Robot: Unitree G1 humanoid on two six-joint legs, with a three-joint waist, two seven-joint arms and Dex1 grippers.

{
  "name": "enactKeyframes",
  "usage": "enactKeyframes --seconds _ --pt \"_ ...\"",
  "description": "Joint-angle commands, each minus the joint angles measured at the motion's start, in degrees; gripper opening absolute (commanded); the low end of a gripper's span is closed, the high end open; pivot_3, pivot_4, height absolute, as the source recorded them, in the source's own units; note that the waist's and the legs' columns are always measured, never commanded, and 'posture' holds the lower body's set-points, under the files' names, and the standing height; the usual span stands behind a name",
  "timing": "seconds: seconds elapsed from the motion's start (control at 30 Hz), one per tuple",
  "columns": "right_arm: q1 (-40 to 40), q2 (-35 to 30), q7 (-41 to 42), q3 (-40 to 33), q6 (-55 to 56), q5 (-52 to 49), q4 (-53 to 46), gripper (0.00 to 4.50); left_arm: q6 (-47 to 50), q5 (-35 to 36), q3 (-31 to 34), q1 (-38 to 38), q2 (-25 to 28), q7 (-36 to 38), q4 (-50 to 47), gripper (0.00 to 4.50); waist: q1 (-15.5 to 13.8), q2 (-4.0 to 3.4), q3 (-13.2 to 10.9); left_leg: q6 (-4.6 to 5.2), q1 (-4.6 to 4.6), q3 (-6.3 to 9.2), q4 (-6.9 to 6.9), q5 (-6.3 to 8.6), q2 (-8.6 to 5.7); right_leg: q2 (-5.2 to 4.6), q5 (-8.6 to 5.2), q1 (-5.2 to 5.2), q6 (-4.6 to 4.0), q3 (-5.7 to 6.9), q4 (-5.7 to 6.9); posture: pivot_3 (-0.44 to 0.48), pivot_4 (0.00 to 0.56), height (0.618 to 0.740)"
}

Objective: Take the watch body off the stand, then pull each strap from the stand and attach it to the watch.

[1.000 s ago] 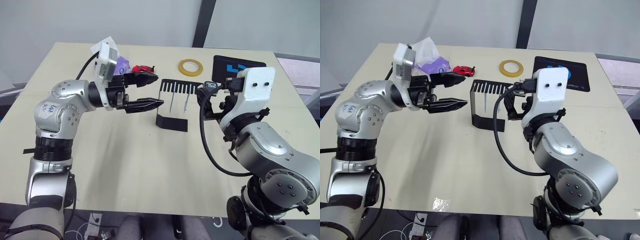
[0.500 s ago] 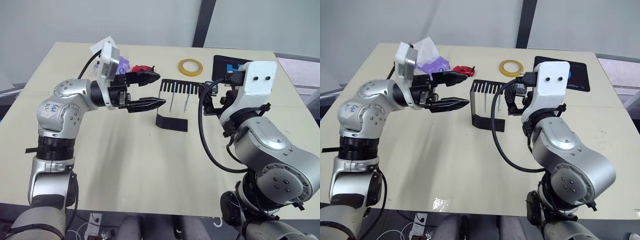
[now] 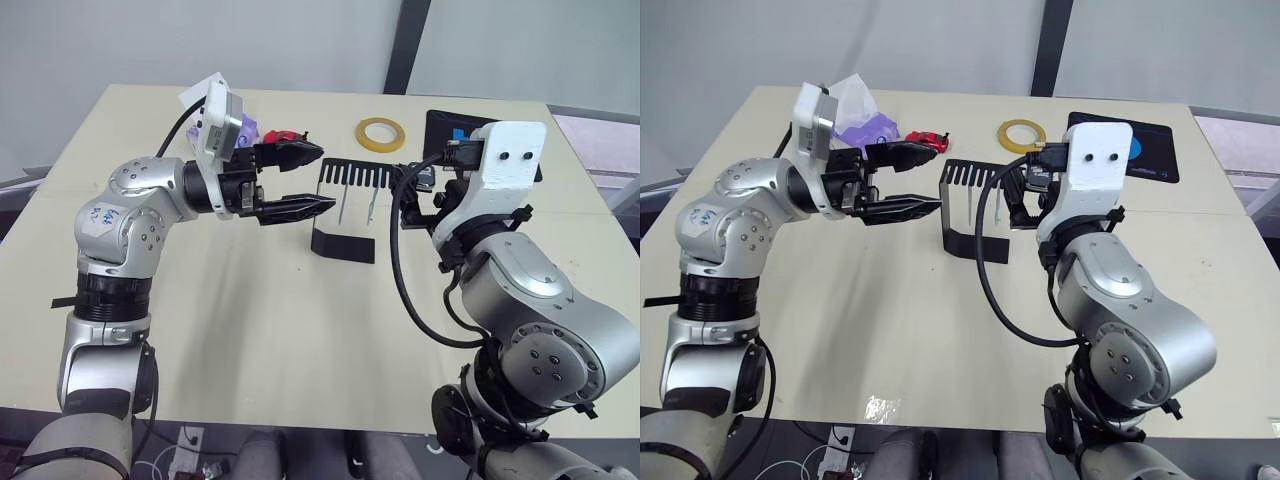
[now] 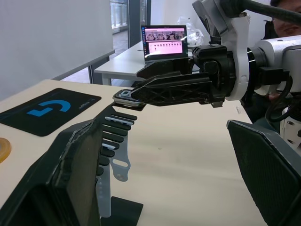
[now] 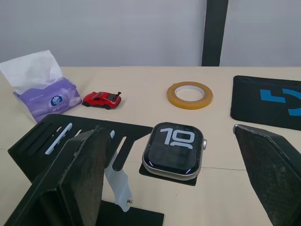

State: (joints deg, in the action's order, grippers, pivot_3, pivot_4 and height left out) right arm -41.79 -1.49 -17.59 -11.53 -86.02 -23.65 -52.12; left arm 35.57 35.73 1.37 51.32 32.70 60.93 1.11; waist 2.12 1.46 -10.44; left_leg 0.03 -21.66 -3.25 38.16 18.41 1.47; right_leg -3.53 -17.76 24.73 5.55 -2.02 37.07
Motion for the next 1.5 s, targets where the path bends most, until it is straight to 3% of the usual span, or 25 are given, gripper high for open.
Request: enactKeyframes --seconds 0.03,1.17,1.27,1.5 --pt "-0.2 0.6 1.0 0.4 2.0 2.1 -0.9 4.5 -0.2 0.5 1.2 2.0 0.2 -0.3 -1.7 4.48 0.0 0.0 0.0 0.0 0.0 0.0 -0.01 0.0 0.0 0.0 0.0 0.0 0.0 0.0 0.0 0.0 0.15 0.738" --pt "1.5 2.6 6.8 4.3 5.7 11.2 3.8 4.5 0.2 1.1 1.4 1.8 -0.2 -1.7 -2.8 4.48 1.1 -0.02 0.0 -0.02 -0.01 0.02 -0.1 -0.01 0.01 -0.02 0.0 0.0 0.0 0.01 -0.06 0.0 0.15 0.738" --pt "1.6 2.9 7.0 4.5 6.0 11.7 4.0 3.71 0.3 1.2 1.4 1.8 -0.3 -1.8 -2.9 4.5 1.1 -0.02 0.0 -0.02 -0.01 0.02 -0.1 -0.01 0.01 -0.02 0.0 0.0 0.0 0.01 -0.06 0.0 0.15 0.738" --pt "1.5 3.2 7.8 4.7 6.0 12.5 4.0 3.71 0.4 1.2 1.5 1.8 -0.3 -1.9 -2.8 4.5 1.1 -0.02 0.0 -0.02 -0.01 0.03 -0.11 -0.01 0.01 -0.02 0.0 0.0 0.0 0.01 -0.06 0.0 0.15 0.738"
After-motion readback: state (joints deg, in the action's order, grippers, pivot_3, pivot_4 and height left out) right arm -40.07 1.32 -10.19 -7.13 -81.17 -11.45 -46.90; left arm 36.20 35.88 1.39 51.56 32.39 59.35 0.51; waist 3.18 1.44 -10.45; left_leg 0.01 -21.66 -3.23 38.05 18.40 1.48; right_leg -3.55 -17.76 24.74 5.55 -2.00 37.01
